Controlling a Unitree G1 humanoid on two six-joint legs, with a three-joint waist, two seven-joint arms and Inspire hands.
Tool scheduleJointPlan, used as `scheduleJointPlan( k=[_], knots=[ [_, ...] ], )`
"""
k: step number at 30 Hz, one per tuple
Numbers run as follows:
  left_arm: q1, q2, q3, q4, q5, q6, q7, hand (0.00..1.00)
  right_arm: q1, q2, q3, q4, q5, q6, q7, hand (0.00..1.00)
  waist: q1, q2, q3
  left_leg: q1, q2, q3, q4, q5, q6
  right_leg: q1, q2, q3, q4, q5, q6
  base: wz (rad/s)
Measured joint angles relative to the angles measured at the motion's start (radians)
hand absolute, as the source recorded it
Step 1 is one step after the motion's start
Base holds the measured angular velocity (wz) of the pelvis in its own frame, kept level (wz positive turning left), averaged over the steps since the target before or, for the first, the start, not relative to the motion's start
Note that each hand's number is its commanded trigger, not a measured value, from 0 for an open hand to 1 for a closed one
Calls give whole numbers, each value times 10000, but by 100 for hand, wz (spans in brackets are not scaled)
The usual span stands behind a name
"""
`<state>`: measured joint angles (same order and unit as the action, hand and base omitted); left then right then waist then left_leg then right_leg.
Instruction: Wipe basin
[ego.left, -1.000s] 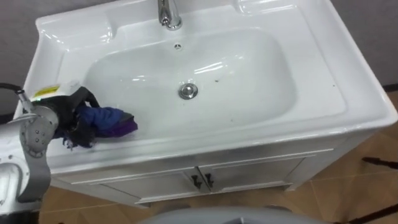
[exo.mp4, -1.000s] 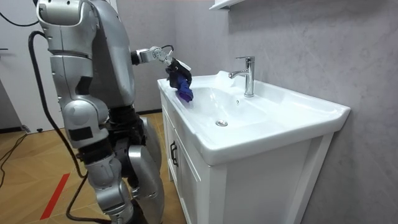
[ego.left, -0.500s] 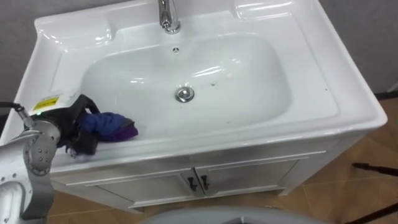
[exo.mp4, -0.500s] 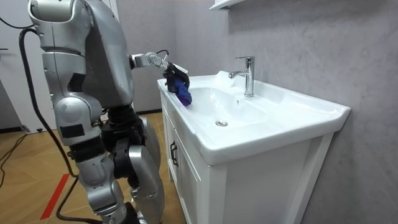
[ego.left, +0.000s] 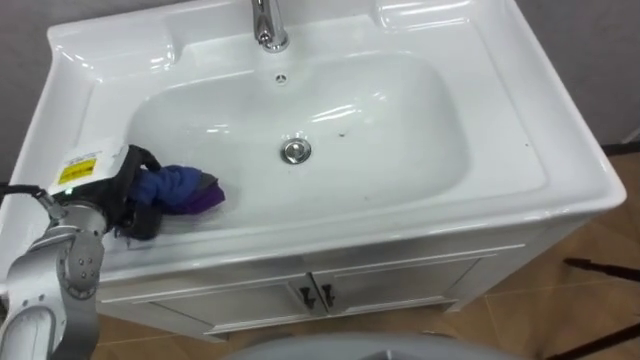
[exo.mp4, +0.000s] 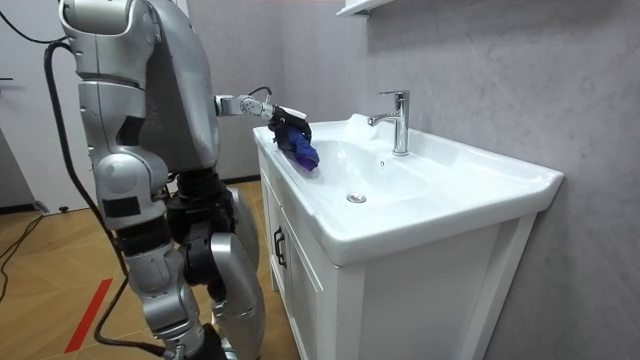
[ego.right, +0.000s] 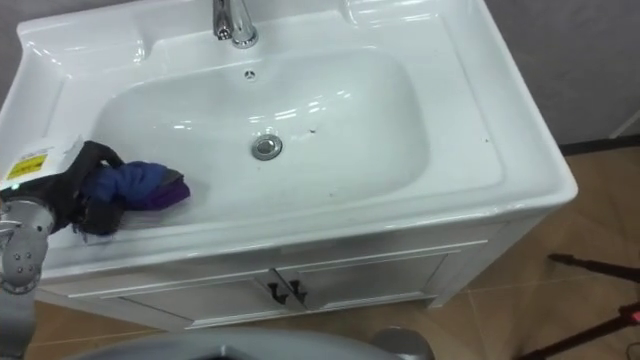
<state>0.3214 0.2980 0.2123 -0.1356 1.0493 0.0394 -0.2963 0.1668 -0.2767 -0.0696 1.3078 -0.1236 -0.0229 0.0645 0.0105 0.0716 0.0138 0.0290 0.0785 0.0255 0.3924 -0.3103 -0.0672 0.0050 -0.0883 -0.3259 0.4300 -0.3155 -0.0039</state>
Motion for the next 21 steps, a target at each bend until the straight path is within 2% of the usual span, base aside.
scheduleJointPlan(
  k=[3, 10, 18, 21],
  knots=[
    [-84, -152, -2, 267, -7, -67, 687, 100, -29, 11, 54, 0, 22, 0, -32, 0, -35, -13, -1, 97, -14, 4, -150, 16, -10, -25, -5, 20, -4, 0, 0, -2],
    [-368, -196, -2, 973, -188, -266, 2023, 100, 169, 103, 68, 20, -31, 2, -84, 0, -57, -148, -8, 342, -27, 139, -490, 116, -12, 29, 50, 252, -102, 0, -1, -5],
    [-660, -195, 131, 1248, -1205, -216, 2967, 100, 620, 146, 57, -268, -42, 39, -90, 0, -50, -205, -11, 433, -15, 237, -492, 116, -12, 132, 51, 238, -172, 0, 1, -2],
    [-889, -194, 140, 1564, -1540, -151, 3171, 100, 596, 152, 56, -275, -62, 197, -89, 0, -68, -187, -18, 442, -4, 304, -488, 116, -12, 134, 50, 243, -172, 0, 0, 0]
  ],
)
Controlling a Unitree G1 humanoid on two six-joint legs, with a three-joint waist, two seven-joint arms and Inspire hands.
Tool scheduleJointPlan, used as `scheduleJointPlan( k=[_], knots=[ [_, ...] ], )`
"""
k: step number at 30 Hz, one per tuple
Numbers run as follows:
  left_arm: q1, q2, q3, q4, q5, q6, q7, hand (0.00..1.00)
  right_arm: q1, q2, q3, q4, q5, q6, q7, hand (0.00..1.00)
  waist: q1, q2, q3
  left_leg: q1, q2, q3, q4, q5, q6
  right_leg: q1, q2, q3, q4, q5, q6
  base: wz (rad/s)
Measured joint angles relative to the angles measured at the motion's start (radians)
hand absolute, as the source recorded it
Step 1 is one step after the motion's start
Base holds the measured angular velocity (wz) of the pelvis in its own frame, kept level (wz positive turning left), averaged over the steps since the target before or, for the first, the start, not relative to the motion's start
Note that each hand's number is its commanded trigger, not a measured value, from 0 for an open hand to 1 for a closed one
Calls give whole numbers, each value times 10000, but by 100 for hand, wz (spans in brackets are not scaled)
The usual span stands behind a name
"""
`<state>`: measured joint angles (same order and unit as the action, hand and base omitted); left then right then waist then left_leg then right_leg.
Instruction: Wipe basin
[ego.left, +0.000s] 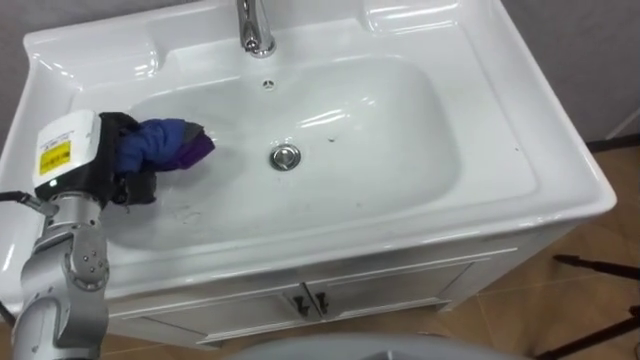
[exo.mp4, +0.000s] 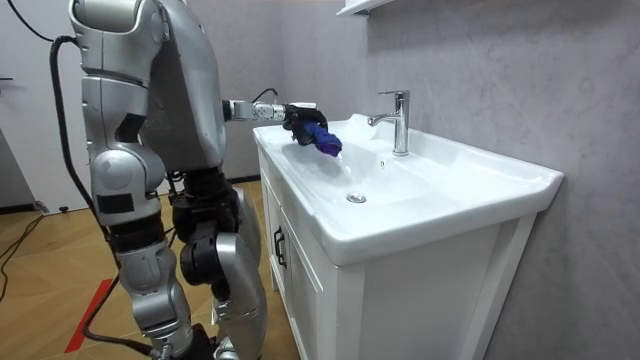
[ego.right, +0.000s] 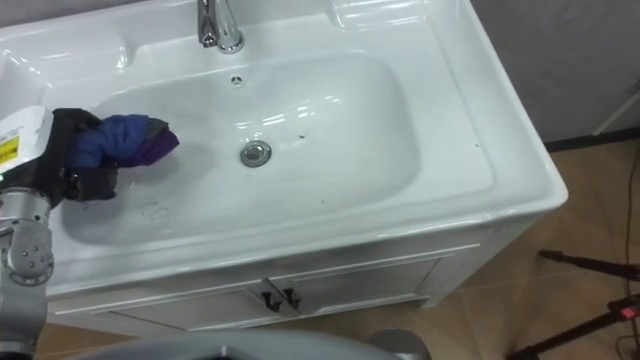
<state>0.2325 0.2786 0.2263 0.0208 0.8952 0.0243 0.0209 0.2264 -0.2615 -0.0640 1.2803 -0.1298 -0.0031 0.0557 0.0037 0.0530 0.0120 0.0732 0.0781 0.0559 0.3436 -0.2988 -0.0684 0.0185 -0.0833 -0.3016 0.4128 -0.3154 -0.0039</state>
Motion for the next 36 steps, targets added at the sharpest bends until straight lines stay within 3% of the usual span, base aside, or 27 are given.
scheduleJointPlan(
  k=[9, 15, 23, 29, 36],
  knots=[
    [-608, 16, 72, 1304, -300, 251, 869, 100, 78, 34, 4, -345, -8, 281, 19, 0, 0, 1, -14, 206, 12, 264, -73, 0, 1, 37, 34, 289, 41, 11, 13, -8],
    [-714, 86, 144, 1993, -357, 364, 1639, 100, 301, 140, 0, -493, -68, 326, 140, 0, -242, -48, -40, 266, 10, 267, -95, 0, 1, 97, 93, 496, 16, 14, 16, -3],
    [-1095, 131, 938, 2422, -179, 432, 2272, 100, 522, 255, -25, -522, -353, 498, 216, 0, -231, -43, -64, 263, 14, 325, -71, 0, 1, 21, 191, 807, 23, 36, -10, -5],
    [-1253, 283, 1247, 2861, -196, 891, 2778, 100, 600, 256, -154, -753, -349, 890, 184, 0, -237, 17, -51, 257, 16, 475, -72, 0, 1, 10, 168, 815, 31, 39, -5, 0],
    [-1259, 482, 1252, 3250, -188, 1404, 2965, 100, 665, 255, -705, -848, -366, 977, 116, 0, -251, 57, -40, 254, 18, 496, -121, 0, 1, -4, 161, 802, 22, 40, -2, 0]
  ],
)
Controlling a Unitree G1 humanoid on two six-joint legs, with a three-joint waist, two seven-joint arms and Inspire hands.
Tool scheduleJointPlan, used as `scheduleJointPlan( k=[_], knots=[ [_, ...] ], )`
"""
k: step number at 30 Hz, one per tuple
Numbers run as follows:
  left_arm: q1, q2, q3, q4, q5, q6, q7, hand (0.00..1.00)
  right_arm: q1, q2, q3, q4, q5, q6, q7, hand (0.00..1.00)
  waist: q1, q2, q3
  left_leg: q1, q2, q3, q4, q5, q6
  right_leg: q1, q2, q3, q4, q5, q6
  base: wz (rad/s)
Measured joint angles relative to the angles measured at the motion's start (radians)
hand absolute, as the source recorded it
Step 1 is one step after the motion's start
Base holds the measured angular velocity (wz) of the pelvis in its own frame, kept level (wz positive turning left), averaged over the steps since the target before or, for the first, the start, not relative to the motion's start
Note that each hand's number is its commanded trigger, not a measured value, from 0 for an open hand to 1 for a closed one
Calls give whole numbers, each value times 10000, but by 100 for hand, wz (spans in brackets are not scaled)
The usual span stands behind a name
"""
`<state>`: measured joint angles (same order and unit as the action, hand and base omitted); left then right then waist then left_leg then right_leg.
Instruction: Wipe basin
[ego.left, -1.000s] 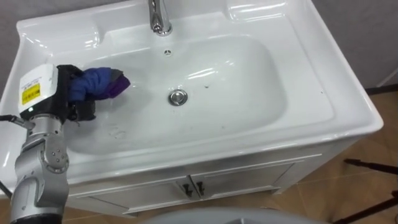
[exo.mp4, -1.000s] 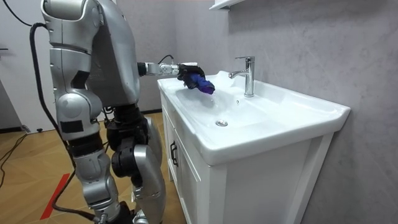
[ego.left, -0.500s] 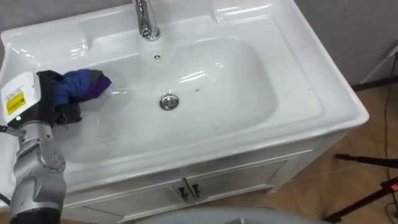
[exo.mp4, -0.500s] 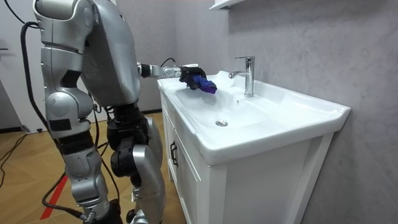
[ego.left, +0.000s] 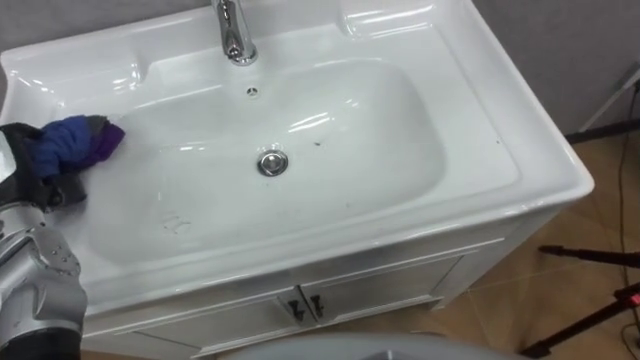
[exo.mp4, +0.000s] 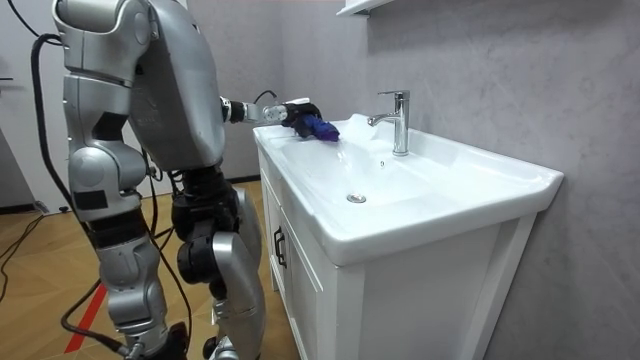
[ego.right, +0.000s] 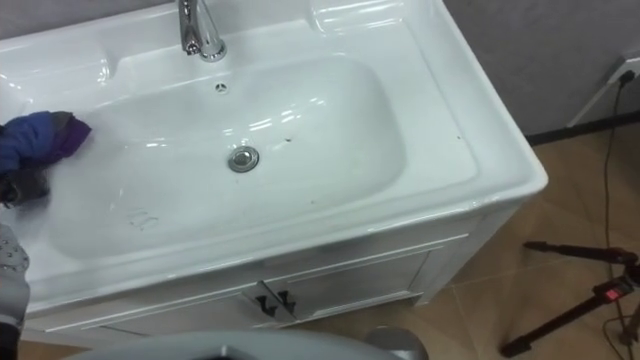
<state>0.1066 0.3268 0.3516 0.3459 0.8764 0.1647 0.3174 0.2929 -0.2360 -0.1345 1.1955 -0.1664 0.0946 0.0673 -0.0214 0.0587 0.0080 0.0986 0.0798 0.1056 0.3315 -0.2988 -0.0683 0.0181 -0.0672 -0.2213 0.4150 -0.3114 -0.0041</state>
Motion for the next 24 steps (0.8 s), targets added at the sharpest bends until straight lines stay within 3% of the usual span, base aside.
scheduleJointPlan(
  k=[6, 8, 10, 17, 18, 19, 20, 21, 24],
  knots=[
    [1, 4, 2, 5, 173, 310, 65, 100, 36, -9, -73, -25, -3, 172, 11, 0, 33, 21, -46, 8, 5, 12, 43, 0, 0, -20, 29, 86, 22, 3, -4, -3],
    [2, 6, 3, 3, 346, 399, 65, 100, 180, -8, -73, -169, 1, 202, 17, 0, 33, 55, -144, 16, 3, 14, 43, 0, 0, -4, 29, 101, 17, 4, -7, 0],
    [2, 21, 28, 3, 347, 528, 66, 100, 259, -9, -77, -340, 0, 333, 13, 0, 37, 74, -192, 50, 1, 17, 34, 0, 0, 7, 33, 141, 28, 5, -7, -2],
    [37, 63, 84, 148, 382, 802, 73, 100, 410, -9, -77, -789, 91, 502, 22, 0, 17, 146, -138, 183, 7, 27, -114, 12, 19, 33, 49, 166, 36, 23, -31, -2],
    [37, 63, 82, 208, 391, 821, 73, 84, 409, -8, -77, -802, 91, 512, 22, 0, 16, 150, -131, 184, 7, 27, -119, 15, 24, 32, 50, 166, 36, 24, -31, 0],
    [38, 63, 80, 337, 406, 883, 72, 75, 405, -9, -77, -826, 85, 523, 41, 0, 14, 180, -130, 180, 10, 27, -122, 15, 25, 27, 53, 165, 36, 25, -32, 0],
    [38, 63, 77, 496, 411, 946, 71, 51, 402, -10, -76, -862, 86, 566, 94, 0, 20, 174, -112, 181, 10, 24, -126, 15, 25, 25, 53, 165, 41, 25, -32, 0],
    [38, 63, 79, 578, 422, 963, 69, 0, 402, -9, -76, -884, 81, 594, 117, 0, 32, 188, -112, 181, 9, 24, -125, 15, 25, 20, 52, 167, 52, 24, -32, 0],
    [38, 62, 78, 657, 515, 967, 10, 0, 407, -11, -74, -1033, 70, 616, 238, 0, 51, 236, -103, 179, 4, 25, -120, 15, 25, 3, 43, 168, 75, 24, -32, 0]
  ],
)
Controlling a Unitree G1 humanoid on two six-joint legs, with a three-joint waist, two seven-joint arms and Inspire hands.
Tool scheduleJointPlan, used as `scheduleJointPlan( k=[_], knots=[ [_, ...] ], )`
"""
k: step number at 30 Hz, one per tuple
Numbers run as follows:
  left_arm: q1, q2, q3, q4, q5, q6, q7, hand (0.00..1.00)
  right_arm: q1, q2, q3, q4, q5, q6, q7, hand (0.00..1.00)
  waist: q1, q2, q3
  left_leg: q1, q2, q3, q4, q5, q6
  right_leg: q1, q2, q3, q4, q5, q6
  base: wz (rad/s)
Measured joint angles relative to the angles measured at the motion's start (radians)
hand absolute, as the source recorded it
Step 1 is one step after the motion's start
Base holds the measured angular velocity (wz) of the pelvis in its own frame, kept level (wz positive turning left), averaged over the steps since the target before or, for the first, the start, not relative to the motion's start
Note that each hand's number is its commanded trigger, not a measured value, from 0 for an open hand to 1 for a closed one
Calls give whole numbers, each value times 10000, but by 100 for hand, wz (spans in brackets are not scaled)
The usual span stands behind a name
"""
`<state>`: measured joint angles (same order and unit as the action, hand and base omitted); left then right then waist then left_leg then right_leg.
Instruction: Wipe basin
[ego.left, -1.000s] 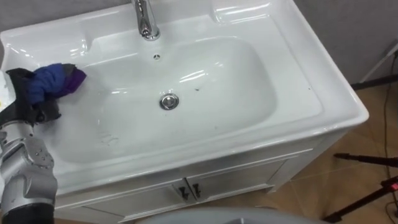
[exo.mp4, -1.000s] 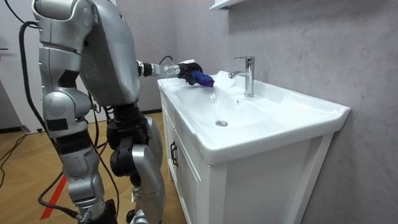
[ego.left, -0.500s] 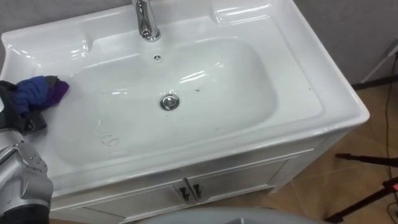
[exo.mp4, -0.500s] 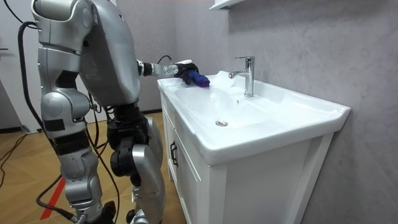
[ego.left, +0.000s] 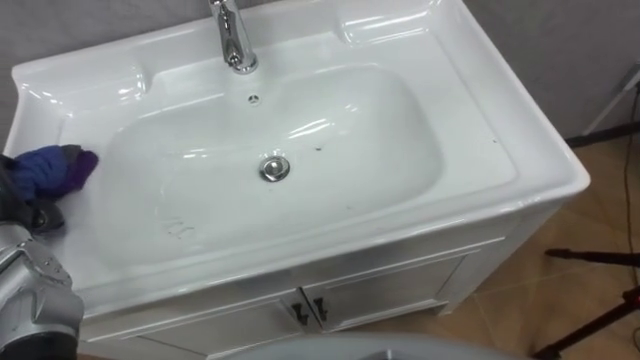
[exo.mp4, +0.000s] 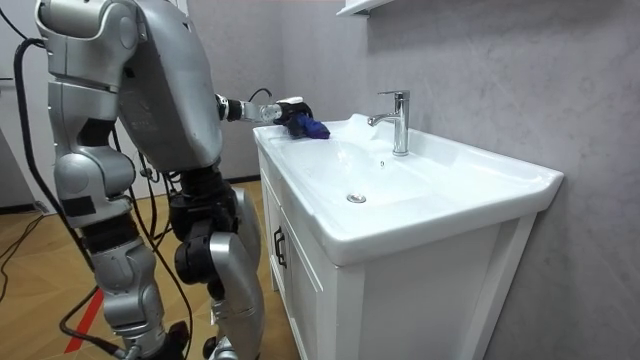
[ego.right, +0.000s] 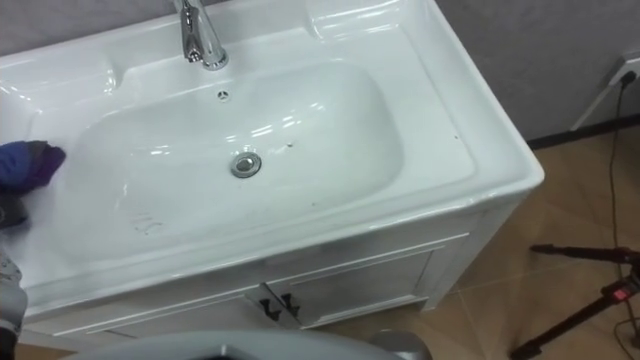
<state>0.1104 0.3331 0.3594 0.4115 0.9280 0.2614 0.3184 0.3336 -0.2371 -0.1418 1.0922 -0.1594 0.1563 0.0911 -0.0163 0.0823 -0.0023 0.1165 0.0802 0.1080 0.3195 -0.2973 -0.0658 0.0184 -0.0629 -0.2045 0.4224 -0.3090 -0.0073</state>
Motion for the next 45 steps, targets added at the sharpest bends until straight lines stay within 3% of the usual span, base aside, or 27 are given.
scheduleJointPlan(
  k=[23, 26, 32, 40, 45],
  knots=[
    [-131, 1, -19, 45, 568, 108, -964, 0, -174, -57, -1, -127, -43, 247, -147, 0, -47, -78, -9, -25, -21, 11, 187, 12, 18, -1, -49, 29, 171, -4, -10, 0],
    [-358, 1, -26, 196, 785, 219, -1147, 0, -176, -65, -1, -127, -33, 424, -180, 0, -45, -84, -5, -24, -22, 11, 201, 11, 18, 5, -53, 31, 188, -5, -10, 0],
    [-461, 1, -85, 172, 1750, 336, -1565, 0, -350, -64, -3, -125, -38, 422, -273, 0, -51, -94, 1, -40, 0, 12, 237, 11, 18, 11, -16, 111, 127, -7, -11, 0],
    [-723, 32, -86, -137, 1844, 841, -2454, 0, -532, -58, -21, -122, -89, 472, -605, 0, -56, 7, 61, -52, 6, -7, 230, 11, 18, 6, -5, 64, 92, -3, -13, 1],
    [-896, 315, -111, -300, 1850, 906, -3364, 0, -653, -56, -21, -116, -91, 466, -591, 0, -55, 17, 65, -65, 0, -7, 231, 12, 17, -30, -26, 32, 99, -4, -13, 0]
  ],
)
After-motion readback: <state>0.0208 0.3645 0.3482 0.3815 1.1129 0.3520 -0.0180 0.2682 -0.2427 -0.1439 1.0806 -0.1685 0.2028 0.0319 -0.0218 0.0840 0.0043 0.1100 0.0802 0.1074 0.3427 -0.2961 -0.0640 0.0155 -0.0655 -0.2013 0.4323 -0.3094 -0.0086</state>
